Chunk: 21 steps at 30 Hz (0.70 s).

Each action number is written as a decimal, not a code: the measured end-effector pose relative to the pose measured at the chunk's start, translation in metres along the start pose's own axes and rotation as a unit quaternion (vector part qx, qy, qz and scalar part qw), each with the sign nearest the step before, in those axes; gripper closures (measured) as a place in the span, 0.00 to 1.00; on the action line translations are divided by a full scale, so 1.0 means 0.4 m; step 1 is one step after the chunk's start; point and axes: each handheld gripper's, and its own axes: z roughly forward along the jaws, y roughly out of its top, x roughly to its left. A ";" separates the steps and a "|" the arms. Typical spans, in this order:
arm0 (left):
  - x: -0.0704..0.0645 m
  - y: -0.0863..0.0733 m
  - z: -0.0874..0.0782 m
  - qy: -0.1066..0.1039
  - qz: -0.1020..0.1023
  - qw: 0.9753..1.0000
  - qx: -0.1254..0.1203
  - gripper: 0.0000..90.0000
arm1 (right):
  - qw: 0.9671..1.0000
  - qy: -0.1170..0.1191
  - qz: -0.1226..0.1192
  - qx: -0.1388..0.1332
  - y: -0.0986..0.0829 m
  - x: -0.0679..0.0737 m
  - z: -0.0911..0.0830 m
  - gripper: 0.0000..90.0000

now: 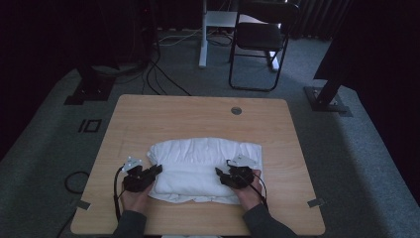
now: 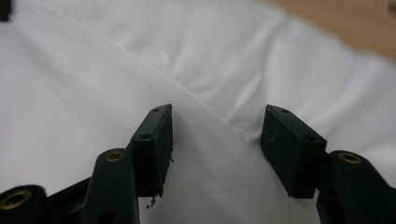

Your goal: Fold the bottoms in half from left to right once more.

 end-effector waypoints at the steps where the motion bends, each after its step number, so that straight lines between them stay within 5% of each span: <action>1: -0.006 0.012 -0.003 -0.004 0.009 1.000 -0.007 0.92 | 1.000 0.001 -0.014 -0.021 0.023 0.014 -0.010 0.48; 4: -0.014 0.039 -0.005 -0.013 0.016 1.000 -0.020 0.92 | 0.999 0.004 -0.033 -0.013 0.039 0.032 0.002 0.48; 5: -0.016 0.051 -0.008 -0.018 0.015 0.999 -0.029 0.92 | 0.999 -0.004 -0.053 0.014 0.039 0.045 0.039 0.47; 8: -0.027 0.086 -0.018 -0.040 0.017 0.998 -0.049 0.93 | 0.997 0.000 -0.059 0.041 0.027 0.049 0.082 0.46; 10: -0.049 0.115 -0.025 -0.053 0.036 0.996 -0.064 0.93 | 0.998 0.007 -0.058 0.038 0.019 0.054 0.112 0.47; 14: -0.104 0.183 -0.031 -0.094 0.069 0.989 -0.087 0.93 | 0.997 0.006 -0.061 0.049 0.044 0.080 0.146 0.47; 17: -0.169 0.223 -0.010 -0.102 0.119 0.984 -0.087 0.94 | 0.997 0.016 -0.060 0.039 0.056 0.107 0.171 0.47; 21: -0.190 0.232 0.005 -0.110 0.130 0.981 -0.087 0.94 | 0.996 0.085 -0.032 0.025 0.074 0.105 0.166 0.45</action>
